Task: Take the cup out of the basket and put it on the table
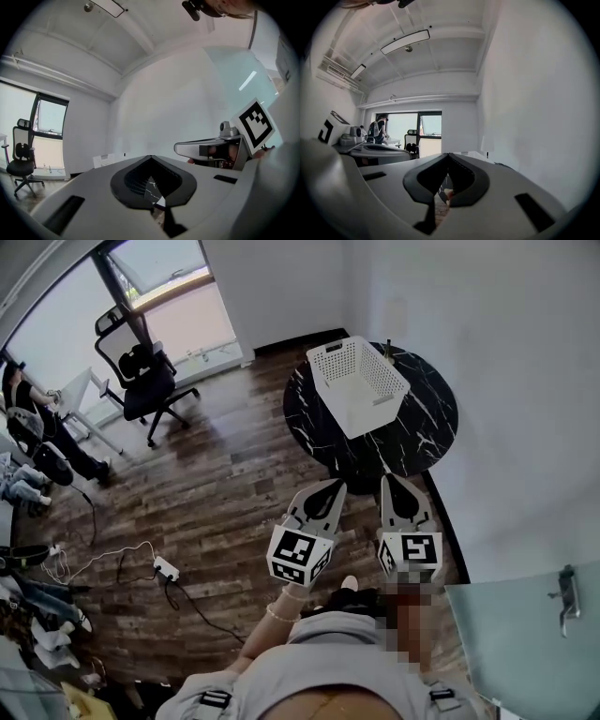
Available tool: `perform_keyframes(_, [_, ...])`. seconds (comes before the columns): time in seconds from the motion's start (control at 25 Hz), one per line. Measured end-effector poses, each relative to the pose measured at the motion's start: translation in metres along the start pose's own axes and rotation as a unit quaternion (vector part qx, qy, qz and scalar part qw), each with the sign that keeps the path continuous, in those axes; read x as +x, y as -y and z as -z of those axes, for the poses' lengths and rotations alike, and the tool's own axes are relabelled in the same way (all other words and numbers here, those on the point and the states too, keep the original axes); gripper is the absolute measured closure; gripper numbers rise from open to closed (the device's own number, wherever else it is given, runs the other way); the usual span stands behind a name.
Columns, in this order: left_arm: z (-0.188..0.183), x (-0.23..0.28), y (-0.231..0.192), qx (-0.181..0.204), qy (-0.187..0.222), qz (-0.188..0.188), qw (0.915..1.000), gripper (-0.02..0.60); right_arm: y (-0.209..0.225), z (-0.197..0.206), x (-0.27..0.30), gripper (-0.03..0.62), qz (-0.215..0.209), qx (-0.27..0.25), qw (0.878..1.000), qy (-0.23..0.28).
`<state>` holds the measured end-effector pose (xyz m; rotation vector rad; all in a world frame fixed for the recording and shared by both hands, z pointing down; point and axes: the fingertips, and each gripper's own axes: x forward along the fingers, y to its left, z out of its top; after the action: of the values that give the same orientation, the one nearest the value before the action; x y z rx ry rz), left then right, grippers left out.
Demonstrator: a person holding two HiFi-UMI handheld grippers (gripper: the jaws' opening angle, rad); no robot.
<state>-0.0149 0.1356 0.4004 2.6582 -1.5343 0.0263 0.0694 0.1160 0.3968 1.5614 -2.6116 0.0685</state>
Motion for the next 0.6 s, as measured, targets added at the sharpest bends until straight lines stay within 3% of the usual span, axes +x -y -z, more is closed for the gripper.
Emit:
perform_keyframes(0.28, [-0.004,0.029,-0.007,-0.003,0.004,-0.036,0.9993,0.577,0.021,-0.007,0.027,0.584,-0.039,-0.014,0.999,0.004])
perform_keyframes(0.6, [-0.003,0.052,-0.004,-0.008,0.001,-0.052,0.9986,0.577,0.047,-0.002,0.036,0.584,-0.045,-0.005,0.999,0.000])
